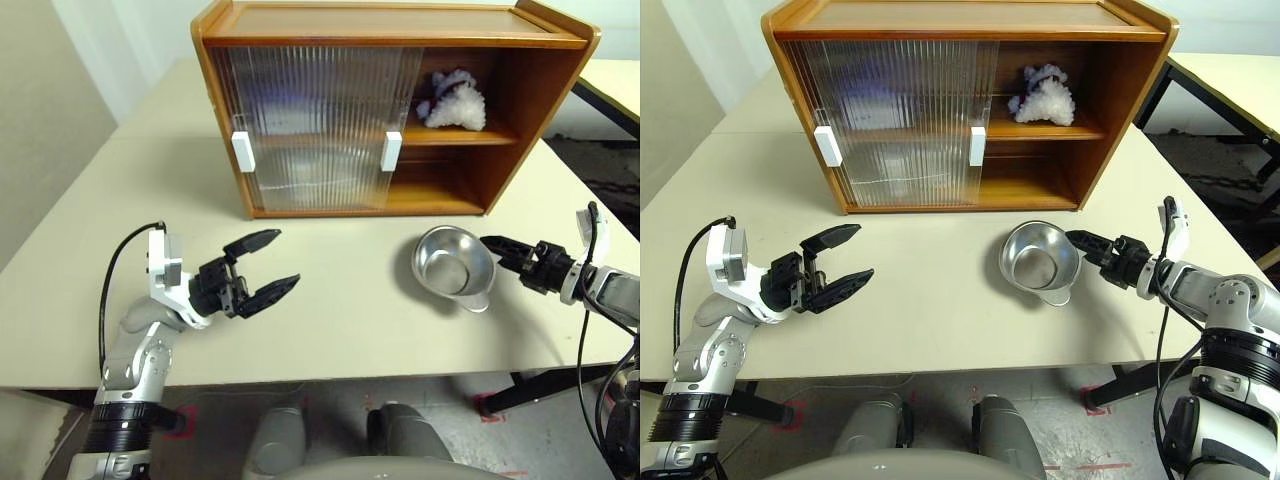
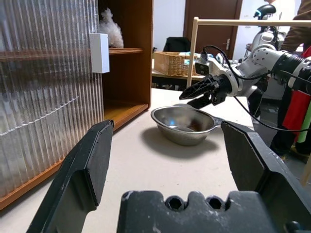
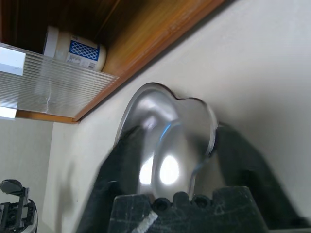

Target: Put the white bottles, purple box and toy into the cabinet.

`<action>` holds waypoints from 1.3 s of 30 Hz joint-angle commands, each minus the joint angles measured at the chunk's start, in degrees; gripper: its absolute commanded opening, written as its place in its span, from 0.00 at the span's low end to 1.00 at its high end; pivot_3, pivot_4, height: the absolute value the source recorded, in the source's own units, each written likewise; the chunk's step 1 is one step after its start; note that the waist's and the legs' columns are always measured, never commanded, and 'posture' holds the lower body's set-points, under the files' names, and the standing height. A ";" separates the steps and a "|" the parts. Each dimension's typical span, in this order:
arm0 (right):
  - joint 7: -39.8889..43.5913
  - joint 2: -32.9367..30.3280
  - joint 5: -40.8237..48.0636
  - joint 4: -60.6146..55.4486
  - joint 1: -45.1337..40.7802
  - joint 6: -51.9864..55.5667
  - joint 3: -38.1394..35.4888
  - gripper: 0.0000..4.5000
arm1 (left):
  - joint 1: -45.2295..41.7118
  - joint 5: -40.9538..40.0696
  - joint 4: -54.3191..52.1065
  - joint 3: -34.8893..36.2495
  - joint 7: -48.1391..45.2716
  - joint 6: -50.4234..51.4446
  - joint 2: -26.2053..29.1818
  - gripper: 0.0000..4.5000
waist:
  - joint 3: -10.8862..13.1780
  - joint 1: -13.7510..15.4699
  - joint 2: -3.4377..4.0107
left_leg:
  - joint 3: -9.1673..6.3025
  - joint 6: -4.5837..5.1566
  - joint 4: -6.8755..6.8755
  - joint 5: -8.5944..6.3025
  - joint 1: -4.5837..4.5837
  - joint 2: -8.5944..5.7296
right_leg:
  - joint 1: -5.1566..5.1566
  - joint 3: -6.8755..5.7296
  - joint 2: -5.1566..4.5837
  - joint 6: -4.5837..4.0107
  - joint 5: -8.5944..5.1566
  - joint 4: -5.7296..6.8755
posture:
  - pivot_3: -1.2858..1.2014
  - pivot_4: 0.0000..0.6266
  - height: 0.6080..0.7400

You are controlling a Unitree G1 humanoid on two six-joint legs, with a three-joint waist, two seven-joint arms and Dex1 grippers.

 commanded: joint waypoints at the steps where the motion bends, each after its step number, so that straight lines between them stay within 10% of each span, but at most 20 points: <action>1: 0.32 -0.13 0.84 0.16 -0.45 -0.19 0.14 0.35 | 0.32 0.76 -0.14 -0.27 0.19 -0.67 -0.15 1.00 | 0.00 0.04 0.00 | 0.00 0.00 0.00 0.00 0.00 -0.01 | 0.00 0.00 0.00 0.01 -0.01 0.00 | 0.61 0.02 1.00; 8: 0.08 -0.60 4.18 0.58 -0.88 1.22 -1.94 0.00 | 0.72 0.66 -0.29 -0.24 0.29 -0.97 -0.15 1.00 | -0.03 0.25 -0.05 | -0.01 0.00 0.01 0.00 0.07 -0.01 | 0.11 0.00 -0.04 0.01 -0.02 -0.02 | 0.61 0.02 1.00; 24: -19.55 12.82 19.80 8.20 -11.69 -1.65 -21.62 0.00 | 0.30 0.54 -0.09 0.43 0.10 -1.01 0.90 1.00 | 0.01 -0.16 0.03 | 0.04 0.07 -0.36 0.03 -0.01 -0.03 | -0.02 0.03 -0.06 0.08 0.02 -0.19 | 0.61 0.01 1.00; 39: -19.24 16.83 12.79 19.54 -17.59 -24.15 -14.59 0.00 | 0.45 0.52 -1.19 0.68 0.33 -0.42 2.03 1.00 | -0.03 -0.15 0.12 | 0.04 0.08 -0.71 0.04 -0.04 -0.05 | -0.05 0.05 -0.08 -0.06 0.10 -0.49 | 0.61 0.00 1.00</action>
